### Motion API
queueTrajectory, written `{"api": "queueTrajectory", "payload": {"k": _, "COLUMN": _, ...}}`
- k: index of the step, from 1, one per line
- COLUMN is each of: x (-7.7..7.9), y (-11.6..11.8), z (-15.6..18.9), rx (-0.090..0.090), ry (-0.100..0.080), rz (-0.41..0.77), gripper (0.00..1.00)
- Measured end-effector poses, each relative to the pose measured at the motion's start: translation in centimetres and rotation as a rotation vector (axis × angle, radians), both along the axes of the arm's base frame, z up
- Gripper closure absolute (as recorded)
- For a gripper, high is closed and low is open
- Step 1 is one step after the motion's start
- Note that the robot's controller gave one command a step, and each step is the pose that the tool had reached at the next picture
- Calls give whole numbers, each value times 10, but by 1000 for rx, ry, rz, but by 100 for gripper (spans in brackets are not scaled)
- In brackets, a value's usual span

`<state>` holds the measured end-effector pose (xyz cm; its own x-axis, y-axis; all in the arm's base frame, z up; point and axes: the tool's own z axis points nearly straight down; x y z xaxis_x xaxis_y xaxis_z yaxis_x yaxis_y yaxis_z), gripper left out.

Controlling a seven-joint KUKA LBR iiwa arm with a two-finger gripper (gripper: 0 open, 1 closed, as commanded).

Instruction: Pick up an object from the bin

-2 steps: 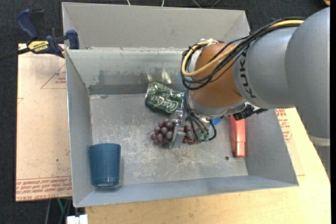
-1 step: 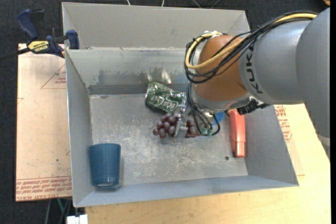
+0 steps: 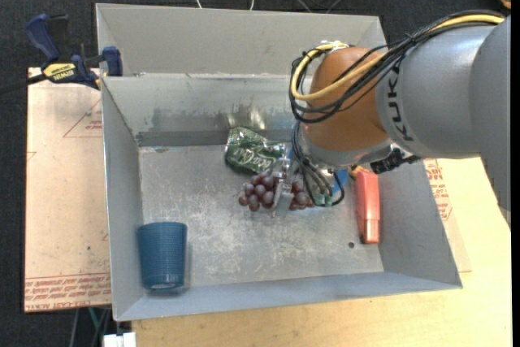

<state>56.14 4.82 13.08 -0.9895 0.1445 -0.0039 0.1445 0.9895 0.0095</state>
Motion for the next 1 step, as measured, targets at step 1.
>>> {"api": "queueTrajectory", "payload": {"k": 1, "x": -1, "y": 0, "z": 38, "rx": 0, "ry": 3, "rz": 0, "gripper": 100}}
